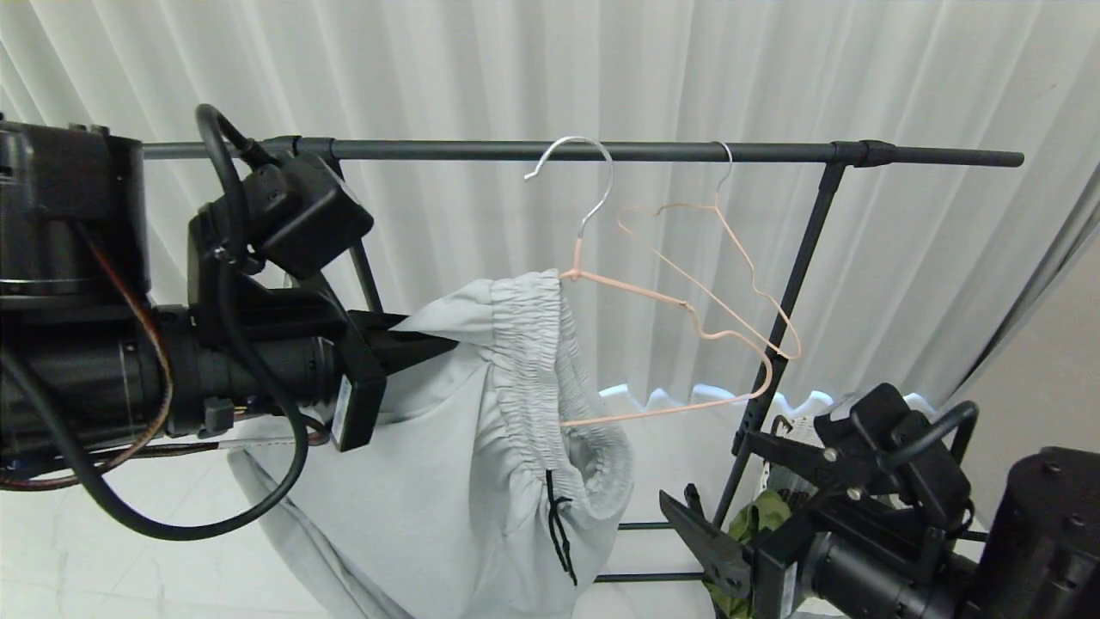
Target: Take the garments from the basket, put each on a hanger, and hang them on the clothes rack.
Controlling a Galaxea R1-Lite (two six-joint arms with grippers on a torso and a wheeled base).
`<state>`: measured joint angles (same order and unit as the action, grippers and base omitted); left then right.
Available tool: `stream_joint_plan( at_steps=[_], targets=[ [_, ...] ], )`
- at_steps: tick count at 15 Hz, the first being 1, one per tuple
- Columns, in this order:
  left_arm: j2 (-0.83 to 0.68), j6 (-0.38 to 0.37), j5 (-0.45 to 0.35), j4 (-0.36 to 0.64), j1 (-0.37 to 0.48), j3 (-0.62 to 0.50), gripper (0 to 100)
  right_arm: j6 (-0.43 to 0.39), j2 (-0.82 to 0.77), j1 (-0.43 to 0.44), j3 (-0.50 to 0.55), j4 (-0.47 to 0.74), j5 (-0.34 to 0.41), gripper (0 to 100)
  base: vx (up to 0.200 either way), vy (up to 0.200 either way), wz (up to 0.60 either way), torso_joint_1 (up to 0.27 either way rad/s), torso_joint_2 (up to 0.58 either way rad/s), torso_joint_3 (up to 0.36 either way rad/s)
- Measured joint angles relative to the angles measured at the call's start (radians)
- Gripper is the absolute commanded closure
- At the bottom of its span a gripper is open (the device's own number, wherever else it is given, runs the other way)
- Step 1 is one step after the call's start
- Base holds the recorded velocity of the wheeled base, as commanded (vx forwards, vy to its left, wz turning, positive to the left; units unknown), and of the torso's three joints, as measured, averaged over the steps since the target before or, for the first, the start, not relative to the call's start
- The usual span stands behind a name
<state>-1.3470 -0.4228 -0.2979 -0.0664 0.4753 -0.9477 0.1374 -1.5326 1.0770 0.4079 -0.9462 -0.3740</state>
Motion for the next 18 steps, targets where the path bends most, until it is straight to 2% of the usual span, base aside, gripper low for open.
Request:
stream_joint_plan(
  at_steps=[4, 7, 12, 13, 18],
  targets=[
    [0.050, 0.001, -0.001, -0.011, 0.004, -0.002, 100, 0.130, -0.115, -0.034, 0.099, -0.001, -0.003, 0, 0.000, 0.000, 0.00, 0.000, 0.00, 0.000],
    [0.061, 0.001, 0.000, -0.050, 0.005, -0.008, 100, 0.138, -0.172, -0.040, 0.134, -0.010, -0.010, 0, 0.000, 0.000, 0.00, 0.000, 0.00, 0.000],
    [0.066, 0.001, 0.000, -0.054, 0.005, -0.012, 100, 0.139, -0.237, -0.032, 0.140, -0.021, -0.013, 0, 0.000, 0.000, 0.00, 0.000, 0.00, 0.000],
    [0.065, 0.001, 0.002, -0.066, 0.005, -0.014, 100, 0.139, -0.247, -0.032, 0.135, -0.022, -0.025, 100, 0.000, 0.000, 0.00, 0.000, 0.00, 0.000],
    [0.064, 0.016, 0.002, -0.094, 0.005, -0.013, 100, 0.139, -0.275, -0.032, 0.111, -0.023, -0.043, 100, 0.000, 0.000, 0.00, 0.000, 0.00, 0.000]
  ],
)
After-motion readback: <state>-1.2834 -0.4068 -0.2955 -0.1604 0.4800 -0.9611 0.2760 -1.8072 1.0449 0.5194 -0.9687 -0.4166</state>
